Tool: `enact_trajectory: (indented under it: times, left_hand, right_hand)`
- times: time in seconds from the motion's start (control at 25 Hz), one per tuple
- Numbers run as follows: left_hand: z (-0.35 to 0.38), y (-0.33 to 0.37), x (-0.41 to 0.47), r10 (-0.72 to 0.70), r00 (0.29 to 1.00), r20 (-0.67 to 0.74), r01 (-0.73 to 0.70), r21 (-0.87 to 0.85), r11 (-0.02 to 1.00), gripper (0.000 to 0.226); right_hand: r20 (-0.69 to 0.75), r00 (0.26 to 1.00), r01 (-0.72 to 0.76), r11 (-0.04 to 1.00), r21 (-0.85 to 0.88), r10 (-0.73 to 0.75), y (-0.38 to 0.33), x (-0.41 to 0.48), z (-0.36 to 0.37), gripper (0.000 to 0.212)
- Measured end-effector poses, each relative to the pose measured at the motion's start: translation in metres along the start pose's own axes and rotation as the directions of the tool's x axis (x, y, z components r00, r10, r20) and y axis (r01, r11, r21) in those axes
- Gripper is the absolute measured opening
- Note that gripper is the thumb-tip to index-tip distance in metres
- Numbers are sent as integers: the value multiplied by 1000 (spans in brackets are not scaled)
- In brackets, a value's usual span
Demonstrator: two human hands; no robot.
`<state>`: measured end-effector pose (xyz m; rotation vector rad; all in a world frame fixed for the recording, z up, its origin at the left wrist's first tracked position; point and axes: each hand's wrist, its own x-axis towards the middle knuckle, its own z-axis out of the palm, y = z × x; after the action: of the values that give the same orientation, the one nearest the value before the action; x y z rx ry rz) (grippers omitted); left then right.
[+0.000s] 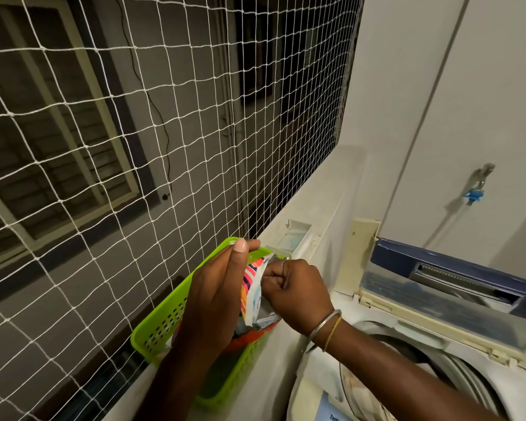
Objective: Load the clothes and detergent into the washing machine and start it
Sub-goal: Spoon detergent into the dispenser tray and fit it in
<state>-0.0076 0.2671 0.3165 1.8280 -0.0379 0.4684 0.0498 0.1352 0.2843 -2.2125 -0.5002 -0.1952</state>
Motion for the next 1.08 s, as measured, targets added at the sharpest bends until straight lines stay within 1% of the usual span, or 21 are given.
enact_trajectory:
  times: [0.16,0.28,0.36,0.44,0.48,0.52,0.56,0.6,0.64,0.68,0.72,0.76,0.8,0.84,0.88,1.0,1.08]
  left_hand:
    - [2,2,0,-34,999,-3,34,-25,999,51]
    - [4,2,0,-28,999,-17,28,-48,998,55]
    - [3,1,0,-7,1000,-9,7,-18,1000,50]
    - [3,1,0,-27,1000,11,27,10,1000,38]
    - [2,0,0,-25,1000,10,25,10,1000,36]
    - [2,2,-1,-4,1000,11,3,23,1000,40]
    - [2,4,-2,4,1000,2,-4,13,1000,48]
    - [2,6,-4,33,999,8,-33,49,998,54]
    - [1,3,-4,51,999,10,-52,72,996,51]
    - [1,2,-4,26,1000,8,-27,52,998,41]
    - [1,3,-3,-4,1000,18,3,23,1000,33]
    - [0,3,-3,-17,999,29,17,14,1000,31]
    - [0,5,-3,-18,999,35,18,15,1000,32]
    - [0,4,-4,-10,999,39,9,20,1000,32]
    - [-1,3,-4,-11,999,34,10,17,1000,32]
    - [0,3,-3,-7,1000,23,7,1,1000,31]
    - [0,5,-2,-17,999,29,17,0,1000,31]
  right_hand:
    - [29,996,-85,988,127,82,3,2,-4,18]
    - [36,993,-116,978,174,111,1,0,-11,18]
    - [27,992,-123,973,194,120,-1,-1,-16,17]
    - [6,990,-139,964,228,141,-1,1,-22,16]
    - [-8,989,-141,961,237,147,0,4,-25,15]
    - [-22,989,-136,963,233,145,2,5,-27,15]
    - [-42,991,-119,970,213,131,2,5,-27,15]
    - [-63,993,-88,982,168,100,2,4,-26,17]
    - [-87,996,-31,997,75,38,2,2,-23,18]
    - [-104,993,43,997,-70,-50,2,-2,-19,18]
    - [-104,984,122,967,-224,-148,1,-5,-14,18]
    - [-91,969,187,926,-327,-228,0,-9,-9,17]
    - [-81,957,231,900,-370,-279,1,-12,-5,16]
    - [-80,950,252,893,-372,-301,2,-13,-3,16]
    - [-66,956,247,906,-344,-286,2,-14,-2,17]
    - [-8,990,139,970,-200,-144,4,-12,-5,19]
    - [-58,991,118,988,-102,-125,5,-9,-9,17]
